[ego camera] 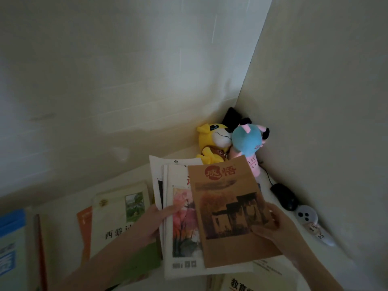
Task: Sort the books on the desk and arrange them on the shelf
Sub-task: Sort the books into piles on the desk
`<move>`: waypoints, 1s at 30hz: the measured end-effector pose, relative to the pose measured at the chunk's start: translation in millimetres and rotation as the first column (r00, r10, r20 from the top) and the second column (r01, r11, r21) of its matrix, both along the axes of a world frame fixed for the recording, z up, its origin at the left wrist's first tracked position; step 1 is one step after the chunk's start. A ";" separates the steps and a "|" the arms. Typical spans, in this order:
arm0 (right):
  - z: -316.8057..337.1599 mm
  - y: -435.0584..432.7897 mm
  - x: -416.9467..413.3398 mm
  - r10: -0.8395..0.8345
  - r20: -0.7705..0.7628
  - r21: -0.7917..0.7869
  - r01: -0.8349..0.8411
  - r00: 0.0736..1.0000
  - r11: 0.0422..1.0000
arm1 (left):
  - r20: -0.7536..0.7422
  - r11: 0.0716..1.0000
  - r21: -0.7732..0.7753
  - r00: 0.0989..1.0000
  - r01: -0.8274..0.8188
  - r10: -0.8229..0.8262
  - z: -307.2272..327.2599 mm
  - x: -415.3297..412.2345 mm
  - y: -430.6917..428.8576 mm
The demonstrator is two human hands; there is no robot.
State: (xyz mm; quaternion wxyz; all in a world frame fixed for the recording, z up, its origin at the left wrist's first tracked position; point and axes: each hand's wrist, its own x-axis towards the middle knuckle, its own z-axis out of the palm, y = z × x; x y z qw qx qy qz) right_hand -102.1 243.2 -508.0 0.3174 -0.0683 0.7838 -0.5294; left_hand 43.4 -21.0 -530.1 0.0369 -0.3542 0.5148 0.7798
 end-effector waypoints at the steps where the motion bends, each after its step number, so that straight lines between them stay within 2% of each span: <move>1: 3.8 4.5 -7.6 -0.018 0.006 0.007 0.018 1.000 1.000 | -0.020 1.000 -0.020 1.000 0.001 -0.001 0.9 0.2 -1.1; 7: 22.0 25.6 -33.6 -0.001 0.002 -0.035 0.001 1.000 0.999 | -0.031 0.999 -0.033 0.999 -0.010 0.009 -0.3 5.2 -3.2; 11: 29.7 27.9 -37.5 0.014 0.020 -0.132 -0.011 1.000 0.991 | -0.008 1.000 -0.002 1.000 -0.010 0.010 -6.1 6.8 -4.5; 22: 3.5 11.8 -6.0 0.021 0.157 -0.218 0.014 0.987 0.976 | -0.053 0.999 0.024 0.998 -0.024 0.025 -4.8 10.2 -1.5; 28: -7.0 13.6 2.9 0.023 0.177 -0.219 0.017 0.984 0.976 | 0.013 0.998 -0.011 0.998 -0.064 0.064 -8.5 10.5 0.0; 30: -14.2 10.4 9.0 0.036 0.134 -0.167 -0.013 0.990 0.986 | 0.017 0.998 -0.024 0.998 -0.058 0.058 -8.2 12.4 0.3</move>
